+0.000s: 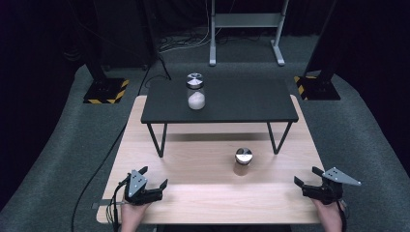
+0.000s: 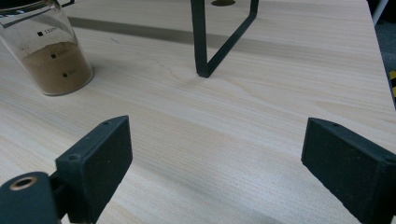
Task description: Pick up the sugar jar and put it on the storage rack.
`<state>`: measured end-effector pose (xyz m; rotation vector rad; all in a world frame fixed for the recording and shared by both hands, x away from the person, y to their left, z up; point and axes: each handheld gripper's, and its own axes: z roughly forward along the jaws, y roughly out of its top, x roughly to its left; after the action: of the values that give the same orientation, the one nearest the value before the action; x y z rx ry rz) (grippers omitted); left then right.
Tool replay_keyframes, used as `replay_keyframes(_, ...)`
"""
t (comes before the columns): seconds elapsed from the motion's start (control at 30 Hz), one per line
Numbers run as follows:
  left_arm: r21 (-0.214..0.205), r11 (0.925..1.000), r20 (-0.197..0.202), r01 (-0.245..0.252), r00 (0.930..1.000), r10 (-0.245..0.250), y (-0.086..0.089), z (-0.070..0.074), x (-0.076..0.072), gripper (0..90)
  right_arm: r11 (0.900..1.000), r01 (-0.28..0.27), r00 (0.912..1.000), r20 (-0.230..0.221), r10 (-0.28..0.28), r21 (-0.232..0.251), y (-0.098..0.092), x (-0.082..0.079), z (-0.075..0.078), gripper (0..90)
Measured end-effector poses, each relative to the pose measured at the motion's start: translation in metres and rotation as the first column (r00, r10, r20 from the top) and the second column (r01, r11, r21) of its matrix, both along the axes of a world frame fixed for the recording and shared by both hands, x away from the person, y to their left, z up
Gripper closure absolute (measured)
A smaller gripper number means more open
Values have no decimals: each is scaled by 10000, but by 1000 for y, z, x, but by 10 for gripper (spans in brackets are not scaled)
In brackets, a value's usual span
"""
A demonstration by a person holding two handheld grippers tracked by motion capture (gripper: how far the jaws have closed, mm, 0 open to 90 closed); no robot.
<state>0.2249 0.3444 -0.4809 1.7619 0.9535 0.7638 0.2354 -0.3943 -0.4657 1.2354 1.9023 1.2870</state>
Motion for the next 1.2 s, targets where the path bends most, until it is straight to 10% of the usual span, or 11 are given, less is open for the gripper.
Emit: replay_keyframes(1.2, 2, 10000, -86, -30, 10000, 30, 0, 0, 1, 78, 10000, -4, 10000, -43, 4, 46, -1, 0, 0, 73)
